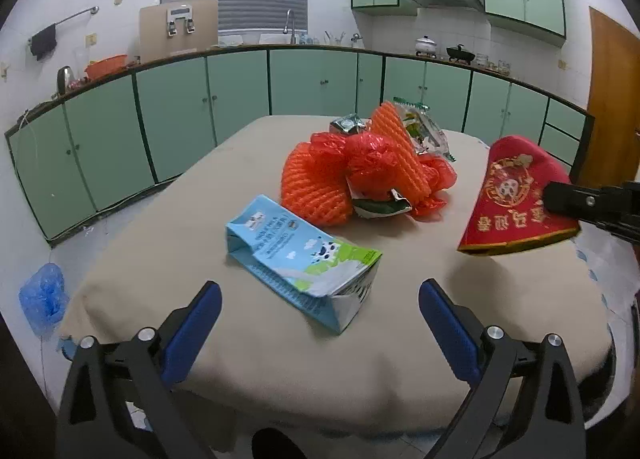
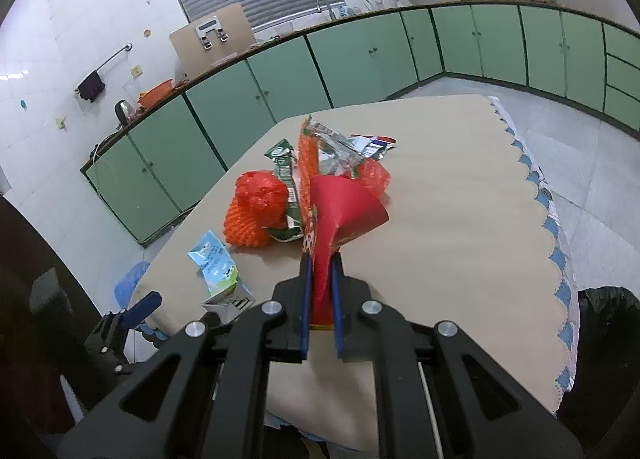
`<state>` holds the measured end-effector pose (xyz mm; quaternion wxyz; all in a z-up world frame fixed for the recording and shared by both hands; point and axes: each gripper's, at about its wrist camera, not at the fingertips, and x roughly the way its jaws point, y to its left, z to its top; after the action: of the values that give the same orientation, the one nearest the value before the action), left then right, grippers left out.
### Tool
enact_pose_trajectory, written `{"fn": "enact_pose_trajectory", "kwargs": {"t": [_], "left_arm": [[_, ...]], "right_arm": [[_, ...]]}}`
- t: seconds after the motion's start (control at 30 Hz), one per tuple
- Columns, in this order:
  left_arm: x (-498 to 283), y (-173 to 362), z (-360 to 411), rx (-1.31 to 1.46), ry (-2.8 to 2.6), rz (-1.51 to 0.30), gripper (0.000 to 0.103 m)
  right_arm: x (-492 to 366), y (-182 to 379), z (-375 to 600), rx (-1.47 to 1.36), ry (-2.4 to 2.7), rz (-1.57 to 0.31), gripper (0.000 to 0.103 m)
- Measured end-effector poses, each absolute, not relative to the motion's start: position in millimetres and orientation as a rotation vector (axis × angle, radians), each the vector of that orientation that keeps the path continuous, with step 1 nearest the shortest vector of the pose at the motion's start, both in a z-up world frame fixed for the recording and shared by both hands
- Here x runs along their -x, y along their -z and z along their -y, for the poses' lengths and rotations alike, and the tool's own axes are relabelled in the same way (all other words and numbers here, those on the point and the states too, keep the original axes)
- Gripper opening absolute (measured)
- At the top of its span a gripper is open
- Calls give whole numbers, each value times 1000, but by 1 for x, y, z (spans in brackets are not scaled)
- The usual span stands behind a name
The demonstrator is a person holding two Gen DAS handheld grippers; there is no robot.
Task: Collect trash
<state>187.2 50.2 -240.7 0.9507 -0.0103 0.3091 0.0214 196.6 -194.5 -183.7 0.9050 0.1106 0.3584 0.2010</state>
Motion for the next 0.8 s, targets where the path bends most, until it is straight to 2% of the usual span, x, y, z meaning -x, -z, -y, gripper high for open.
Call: {"fn": "enact_pose_trajectory", "kwargs": {"t": [0.33,0.37,0.4,0.47,0.5,0.6,0.8], "left_arm": [[-216,254,-50,73,-96,-644,95],[-217,255,-51,76,-92,-648,89],[-219,257,-52,78,-87,-660,74],[-219,258,-56,97,-46,-666,53],[-216,256,-55,95,-22,-661,39],[-208,247,-54,81,-5,-636,26],[-190,226,-61,121,40,-610,10]], "right_arm": [[-196,186,197,-230,-403,-745,8],[-196,186,197,-228,-403,-746,8],[-195,185,196,-227,-402,-746,8],[-194,185,197,-227,-402,-746,8],[-194,184,197,-224,-402,-744,8],[-192,182,198,-221,-399,-738,8],[-184,173,201,-217,-399,-718,8]]}}
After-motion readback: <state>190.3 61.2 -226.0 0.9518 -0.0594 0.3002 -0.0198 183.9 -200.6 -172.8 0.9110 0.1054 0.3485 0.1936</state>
